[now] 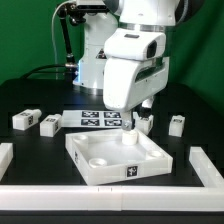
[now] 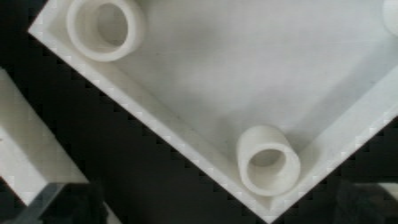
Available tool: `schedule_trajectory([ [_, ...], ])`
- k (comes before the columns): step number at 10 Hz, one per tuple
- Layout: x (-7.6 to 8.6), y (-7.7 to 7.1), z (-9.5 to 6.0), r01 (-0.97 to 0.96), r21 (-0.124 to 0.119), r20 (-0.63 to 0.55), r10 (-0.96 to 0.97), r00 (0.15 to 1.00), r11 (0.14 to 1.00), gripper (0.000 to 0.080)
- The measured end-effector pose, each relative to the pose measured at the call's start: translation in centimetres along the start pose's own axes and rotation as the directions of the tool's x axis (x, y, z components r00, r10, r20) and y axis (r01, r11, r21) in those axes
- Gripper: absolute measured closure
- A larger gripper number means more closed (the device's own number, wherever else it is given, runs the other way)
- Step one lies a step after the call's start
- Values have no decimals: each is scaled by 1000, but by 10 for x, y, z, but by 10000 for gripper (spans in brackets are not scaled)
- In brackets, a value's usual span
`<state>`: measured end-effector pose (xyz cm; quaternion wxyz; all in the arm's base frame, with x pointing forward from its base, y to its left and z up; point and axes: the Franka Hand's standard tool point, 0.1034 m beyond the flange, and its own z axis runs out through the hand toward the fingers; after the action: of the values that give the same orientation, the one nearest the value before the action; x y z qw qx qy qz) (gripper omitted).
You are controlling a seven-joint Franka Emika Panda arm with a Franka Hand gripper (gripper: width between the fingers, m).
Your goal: Assemble square table
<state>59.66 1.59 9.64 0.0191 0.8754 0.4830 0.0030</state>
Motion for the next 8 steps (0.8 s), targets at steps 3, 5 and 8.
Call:
schedule_trajectory([
  [3,0,0,0,1,0,0,-1,1000,1000,150],
  [5,0,0,0,0,1,0,0,1000,1000,150],
  [8,0,0,0,0,1,0,0,1000,1000,150],
])
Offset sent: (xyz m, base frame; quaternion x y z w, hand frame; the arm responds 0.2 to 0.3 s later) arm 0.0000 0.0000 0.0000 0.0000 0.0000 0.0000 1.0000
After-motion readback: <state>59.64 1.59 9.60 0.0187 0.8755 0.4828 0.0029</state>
